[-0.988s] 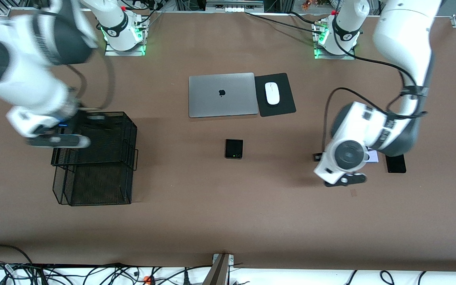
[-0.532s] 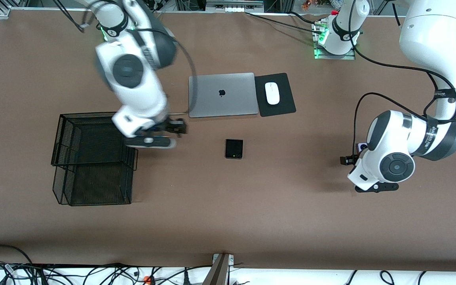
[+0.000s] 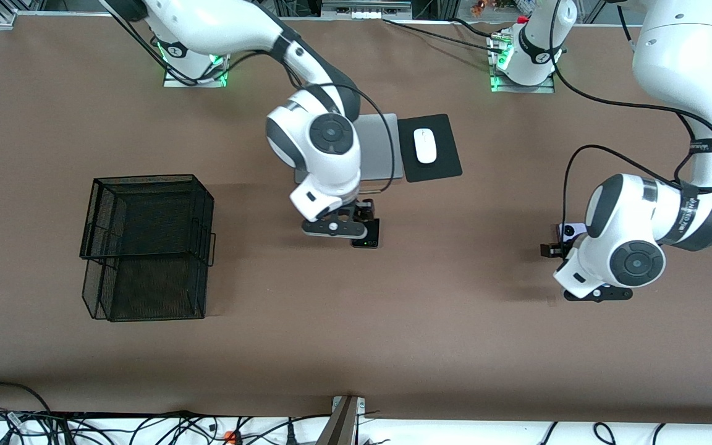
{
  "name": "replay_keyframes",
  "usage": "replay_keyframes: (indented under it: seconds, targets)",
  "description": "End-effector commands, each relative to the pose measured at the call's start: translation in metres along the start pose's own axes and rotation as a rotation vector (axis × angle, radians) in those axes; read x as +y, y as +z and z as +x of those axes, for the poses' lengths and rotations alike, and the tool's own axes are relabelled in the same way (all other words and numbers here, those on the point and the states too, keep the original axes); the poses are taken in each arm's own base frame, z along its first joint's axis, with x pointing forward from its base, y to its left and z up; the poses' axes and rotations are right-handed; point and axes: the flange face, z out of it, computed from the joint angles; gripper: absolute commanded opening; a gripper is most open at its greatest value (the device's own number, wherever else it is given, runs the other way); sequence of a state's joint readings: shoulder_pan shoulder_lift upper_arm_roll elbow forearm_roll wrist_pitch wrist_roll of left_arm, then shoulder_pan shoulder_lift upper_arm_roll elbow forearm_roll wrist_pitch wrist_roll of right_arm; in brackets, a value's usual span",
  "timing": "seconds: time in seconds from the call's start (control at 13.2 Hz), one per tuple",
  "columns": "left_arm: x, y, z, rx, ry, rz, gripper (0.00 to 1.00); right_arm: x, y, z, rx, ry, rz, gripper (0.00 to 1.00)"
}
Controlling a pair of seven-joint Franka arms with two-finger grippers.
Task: Place phones with both arms
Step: 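Release the black phone while the right gripper reaches toward it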
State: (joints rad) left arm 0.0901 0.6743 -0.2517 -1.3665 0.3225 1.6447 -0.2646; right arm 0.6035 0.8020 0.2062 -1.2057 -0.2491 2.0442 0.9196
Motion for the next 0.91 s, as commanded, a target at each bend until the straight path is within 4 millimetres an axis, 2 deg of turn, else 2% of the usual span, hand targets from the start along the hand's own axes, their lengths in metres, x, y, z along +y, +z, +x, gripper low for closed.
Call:
replay_keyframes:
  seconds: [0.0,0.15,0.23,0.46,0.61,0.68,0.76,0.84]
  targets:
    - [-0.028,-0.022,-0.01,0.021,0.055,-0.031,1.0,-0.025,0.026,-0.01,0.044,0.018,-0.027,1.0]
    - [-0.044,-0.04,-0.025,0.035,0.039,-0.064,1.0,-0.038,0.054,-0.025,0.059,-0.018,-0.039,1.0]
    - [-0.045,-0.046,-0.036,0.038,0.037,-0.058,1.0,-0.041,0.064,-0.028,0.063,-0.024,-0.041,1.0]
    - [-0.07,-0.067,-0.08,0.05,0.05,-0.088,1.0,-0.047,0.096,-0.039,0.057,-0.04,-0.038,1.0]
    - [-0.087,-0.085,-0.106,0.071,0.075,-0.179,1.0,-0.048,0.107,-0.04,0.062,-0.034,-0.019,1.0]
    - [-0.09,-0.093,-0.113,0.082,0.07,-0.176,1.0,-0.049,0.111,-0.041,0.062,-0.015,-0.013,1.0]
    - [-0.09,-0.087,-0.112,0.076,0.069,-0.174,1.0,-0.049,0.114,-0.04,0.066,-0.005,-0.001,1.0]
    - [-0.094,-0.065,-0.1,0.078,0.059,-0.184,1.0,-0.05,0.117,-0.041,0.066,0.004,0.003,1.0]
